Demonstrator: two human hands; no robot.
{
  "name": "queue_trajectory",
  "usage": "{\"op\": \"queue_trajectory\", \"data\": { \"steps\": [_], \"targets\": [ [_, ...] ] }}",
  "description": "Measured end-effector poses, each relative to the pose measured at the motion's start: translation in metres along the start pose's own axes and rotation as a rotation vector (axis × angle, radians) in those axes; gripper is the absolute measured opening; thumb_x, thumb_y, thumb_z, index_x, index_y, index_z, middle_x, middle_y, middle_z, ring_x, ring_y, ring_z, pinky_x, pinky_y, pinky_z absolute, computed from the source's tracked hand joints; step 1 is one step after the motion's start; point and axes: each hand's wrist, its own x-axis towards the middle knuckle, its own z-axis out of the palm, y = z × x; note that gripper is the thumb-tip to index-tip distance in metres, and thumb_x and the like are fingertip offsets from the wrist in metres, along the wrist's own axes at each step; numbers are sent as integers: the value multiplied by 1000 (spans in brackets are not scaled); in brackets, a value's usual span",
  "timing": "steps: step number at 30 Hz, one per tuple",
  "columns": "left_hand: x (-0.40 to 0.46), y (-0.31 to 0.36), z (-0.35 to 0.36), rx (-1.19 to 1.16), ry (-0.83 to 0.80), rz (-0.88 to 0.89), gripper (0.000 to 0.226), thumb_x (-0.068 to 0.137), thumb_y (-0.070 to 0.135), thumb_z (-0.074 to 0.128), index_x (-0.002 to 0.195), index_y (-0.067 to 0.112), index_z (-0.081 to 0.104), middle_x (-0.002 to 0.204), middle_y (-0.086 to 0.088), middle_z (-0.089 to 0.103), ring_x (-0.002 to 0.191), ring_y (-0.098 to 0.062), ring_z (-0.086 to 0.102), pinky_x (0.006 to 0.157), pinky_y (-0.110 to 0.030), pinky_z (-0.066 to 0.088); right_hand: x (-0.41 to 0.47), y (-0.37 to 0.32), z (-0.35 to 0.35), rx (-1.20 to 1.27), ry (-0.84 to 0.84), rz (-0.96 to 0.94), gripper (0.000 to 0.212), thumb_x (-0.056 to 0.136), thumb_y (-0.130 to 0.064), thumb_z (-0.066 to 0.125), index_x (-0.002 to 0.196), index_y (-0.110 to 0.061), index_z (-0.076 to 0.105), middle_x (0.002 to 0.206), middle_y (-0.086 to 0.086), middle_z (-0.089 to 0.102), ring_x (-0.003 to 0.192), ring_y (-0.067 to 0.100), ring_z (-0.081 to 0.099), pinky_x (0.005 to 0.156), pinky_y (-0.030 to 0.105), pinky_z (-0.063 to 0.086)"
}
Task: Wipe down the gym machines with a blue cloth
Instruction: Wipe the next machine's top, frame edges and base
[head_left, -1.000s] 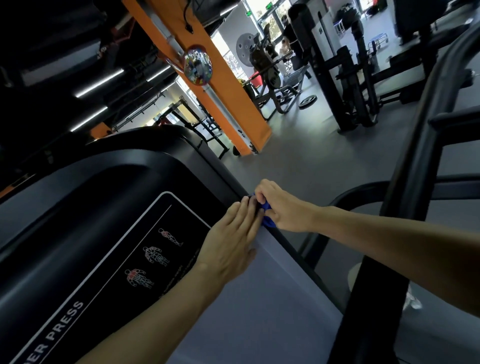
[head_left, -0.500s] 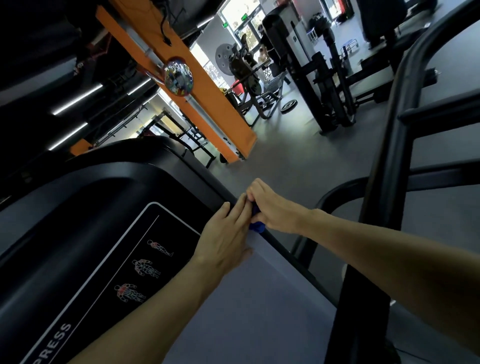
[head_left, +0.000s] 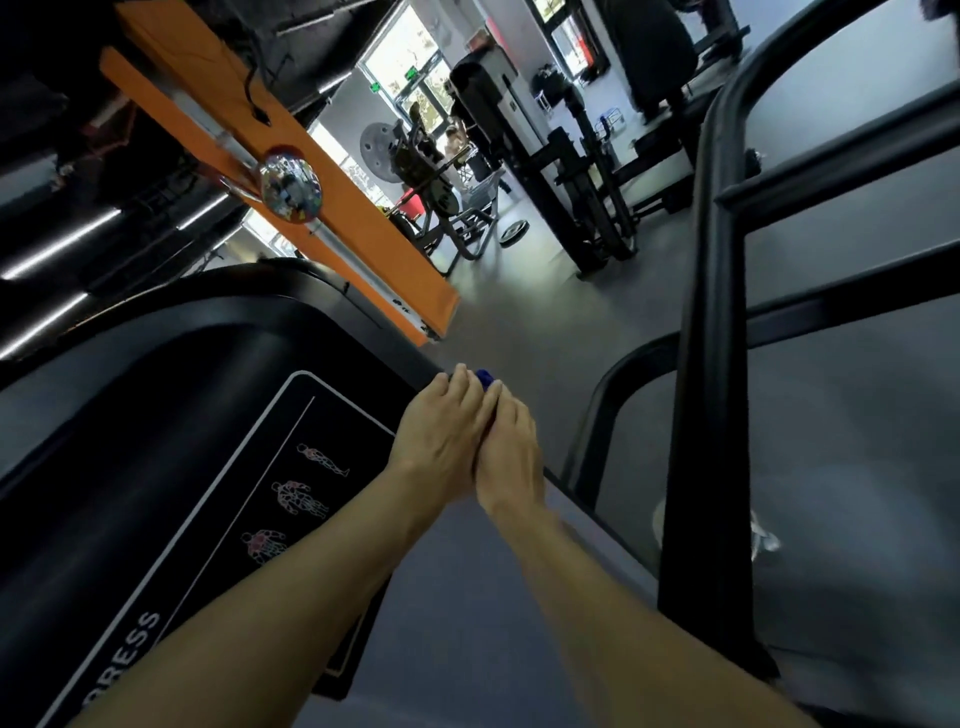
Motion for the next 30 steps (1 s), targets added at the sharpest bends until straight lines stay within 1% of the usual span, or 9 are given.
{"op": "queue_trajectory", "data": {
  "steps": [3, 6, 8, 11, 14, 18, 25, 28, 30],
  "targets": [
    [4, -4, 1, -27, -34, 35, 79, 108, 47, 39, 165, 9, 2, 168, -16, 18, 156, -38, 15, 123, -46, 24, 0, -10, 5, 206, 124, 248, 48, 111, -34, 29, 157, -22, 36, 156, 0, 43, 139, 21, 44, 108, 34, 38],
    [9, -11, 1, -63, -33, 79, 68, 107, 48, 41, 161, 12, 21, 163, -12, 30, 154, -37, 21, 119, -44, 29, -7, -14, 12, 322, 251, 334, 46, 111, -25, 31, 156, -21, 40, 157, -1, 44, 140, 16, 43, 105, 27, 34],
    [12, -14, 4, -43, -35, 98, 67, 107, 53, 36, 159, 12, 26, 162, -13, 32, 154, -36, 22, 118, -44, 31, -16, -5, 18, 344, 250, 326, 45, 111, -25, 31, 154, -24, 42, 157, -4, 43, 143, 12, 39, 113, 27, 31],
    [13, -18, 2, -94, -25, 143, 75, 105, 65, 27, 156, 11, 28, 160, -16, 32, 152, -36, 25, 113, -43, 32, -25, 20, 24, 273, 172, 226, 47, 112, -35, 27, 158, -29, 37, 162, -10, 35, 150, 3, 23, 124, 32, 18],
    [14, -19, 0, -41, -19, 183, 85, 101, 73, 24, 156, 8, 27, 158, -19, 30, 145, -38, 31, 111, -44, 34, -28, 46, 21, 240, 105, 135, 59, 106, -55, 17, 157, -32, 36, 161, -16, 35, 148, -7, 18, 122, 27, 9],
    [23, -12, 0, 51, -56, 208, 82, 103, 69, 16, 155, 7, 24, 168, -23, 16, 140, -42, 34, 109, -49, 32, -36, 79, 18, 153, 48, 64, 76, 95, -71, 9, 156, -37, 37, 161, -20, 34, 150, -3, 20, 124, 30, 11],
    [42, 34, 11, 0, -142, 217, 71, 108, 57, 16, 154, 4, 30, 164, -28, 24, 144, -49, 26, 113, -55, 33, -36, 133, -1, 70, -159, 11, 92, 81, -95, 5, 157, -48, 25, 166, -20, 23, 153, 1, 15, 123, 37, 13],
    [62, 68, 26, 7, -235, 352, 69, 103, 51, 17, 145, 3, 45, 155, -31, 35, 142, -53, 29, 115, -61, 29, -35, 145, -15, 83, -204, 9, 107, 74, -100, 13, 158, -35, 30, 165, -12, 28, 152, 5, 21, 117, 13, 2],
    [72, 80, 32, 7, -304, 452, 70, 101, 55, 22, 138, 4, 53, 145, -29, 44, 138, -52, 34, 113, -61, 30, -33, 154, -22, 94, -237, 40, 119, 69, -101, 30, 157, -21, 29, 162, -7, 27, 147, 5, 21, 108, 0, -4]
  ]
}}
